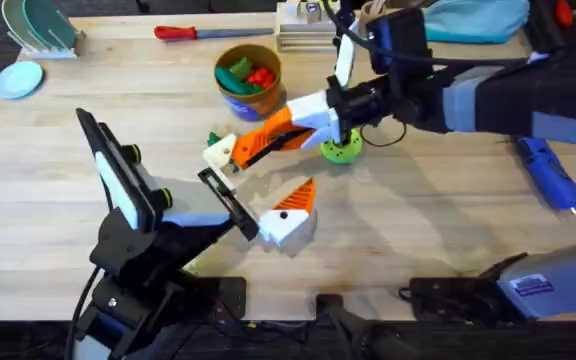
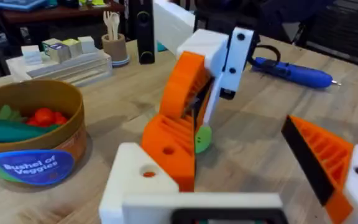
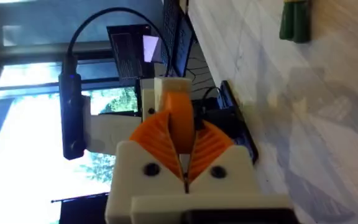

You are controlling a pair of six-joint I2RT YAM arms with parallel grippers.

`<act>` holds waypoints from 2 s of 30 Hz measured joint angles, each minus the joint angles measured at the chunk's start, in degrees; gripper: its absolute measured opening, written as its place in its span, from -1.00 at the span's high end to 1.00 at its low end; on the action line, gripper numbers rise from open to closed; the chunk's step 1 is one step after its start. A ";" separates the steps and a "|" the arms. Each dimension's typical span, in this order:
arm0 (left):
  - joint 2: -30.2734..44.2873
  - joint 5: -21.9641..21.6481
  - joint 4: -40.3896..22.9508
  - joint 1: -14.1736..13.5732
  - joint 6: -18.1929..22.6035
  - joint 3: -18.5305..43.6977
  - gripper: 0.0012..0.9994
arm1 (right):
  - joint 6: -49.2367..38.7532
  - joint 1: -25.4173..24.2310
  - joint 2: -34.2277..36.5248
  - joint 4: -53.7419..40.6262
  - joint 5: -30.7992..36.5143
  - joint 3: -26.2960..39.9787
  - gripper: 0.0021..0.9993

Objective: Pick up the gripper from the table and insert it into the empty holder that is missing its gripper. Then pick up a screw, insert it into the mounting hole, and use the screwdriver to tighten it. Finally, clean up the table by picking up the vegetable and placing it into the bucket.

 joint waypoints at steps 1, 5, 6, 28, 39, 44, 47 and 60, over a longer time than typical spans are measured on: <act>0.01 0.00 -0.02 -0.01 -0.26 0.00 -0.99 | 0.50 0.44 0.20 0.36 0.53 0.02 0.99; 0.01 -0.02 0.00 -0.01 -0.87 0.00 -0.99 | 3.10 2.58 0.31 4.07 3.37 0.05 0.99; 0.01 -0.01 0.02 -0.01 -0.87 0.00 -0.99 | 4.17 3.14 0.30 5.72 4.27 0.08 0.99; 0.01 -6.71 -0.28 1.04 -3.04 0.00 -0.99 | 11.90 10.52 0.30 11.16 19.12 0.31 0.99; 0.01 -6.73 -0.28 1.04 -3.19 0.00 -0.99 | 11.92 10.55 0.29 11.10 19.17 0.31 0.99; 0.00 -6.73 -0.28 1.04 -3.19 0.00 -0.99 | 11.92 10.55 0.30 11.10 19.19 0.31 0.99; 0.01 -6.74 -0.28 1.04 -3.19 0.00 -0.99 | 11.92 10.55 0.29 11.10 19.19 0.31 0.99; -0.01 -6.73 -0.31 1.04 -3.19 0.00 -0.99 | 10.30 10.55 0.29 11.06 19.23 0.31 0.99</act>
